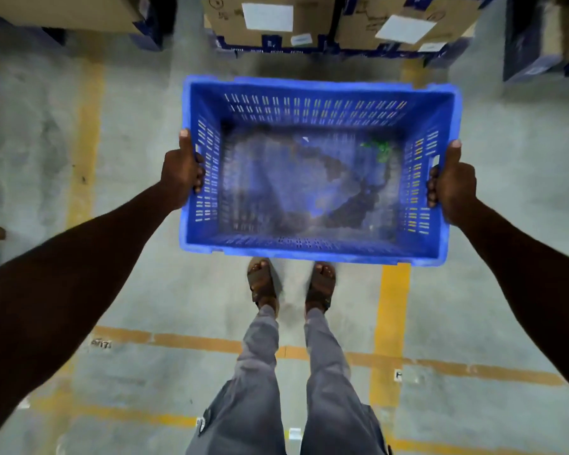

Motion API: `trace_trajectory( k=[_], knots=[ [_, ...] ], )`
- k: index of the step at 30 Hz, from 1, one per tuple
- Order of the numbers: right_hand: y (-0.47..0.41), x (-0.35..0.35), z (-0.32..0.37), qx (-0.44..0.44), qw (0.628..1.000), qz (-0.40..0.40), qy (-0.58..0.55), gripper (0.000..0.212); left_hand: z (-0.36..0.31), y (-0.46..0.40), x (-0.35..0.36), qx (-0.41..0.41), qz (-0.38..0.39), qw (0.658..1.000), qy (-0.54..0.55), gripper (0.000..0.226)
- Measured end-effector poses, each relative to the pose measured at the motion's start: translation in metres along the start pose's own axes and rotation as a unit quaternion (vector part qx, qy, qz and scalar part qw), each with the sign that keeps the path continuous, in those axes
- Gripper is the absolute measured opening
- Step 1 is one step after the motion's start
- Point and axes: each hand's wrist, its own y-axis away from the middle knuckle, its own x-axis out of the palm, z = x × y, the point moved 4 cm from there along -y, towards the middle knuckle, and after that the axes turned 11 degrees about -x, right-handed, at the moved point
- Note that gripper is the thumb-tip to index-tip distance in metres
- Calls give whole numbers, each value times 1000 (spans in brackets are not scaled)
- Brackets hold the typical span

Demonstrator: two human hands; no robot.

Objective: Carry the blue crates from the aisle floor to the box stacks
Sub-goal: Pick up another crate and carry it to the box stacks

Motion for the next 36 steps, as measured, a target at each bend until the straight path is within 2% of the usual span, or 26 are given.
trace_trajectory(
  k=[10,18,26,32,36],
  knots=[
    [-42,29,-31,47,999,12,16,69,-8,-48,38,-15,11,999,-38,63],
    [-28,24,-36,52,998,25,16,67,15,-43,33,-22,-6,999,-35,64],
    [-22,13,-52,66,997,22,17,70,40,-32,34,-35,8,999,-19,63],
    [-29,13,-57,50,999,-10,-4,69,42,-41,41,-5,-15,1000,22,62],
    [-36,13,-64,33,999,-6,22,70,47,-46,44,15,-12,1000,18,59]
  ],
)
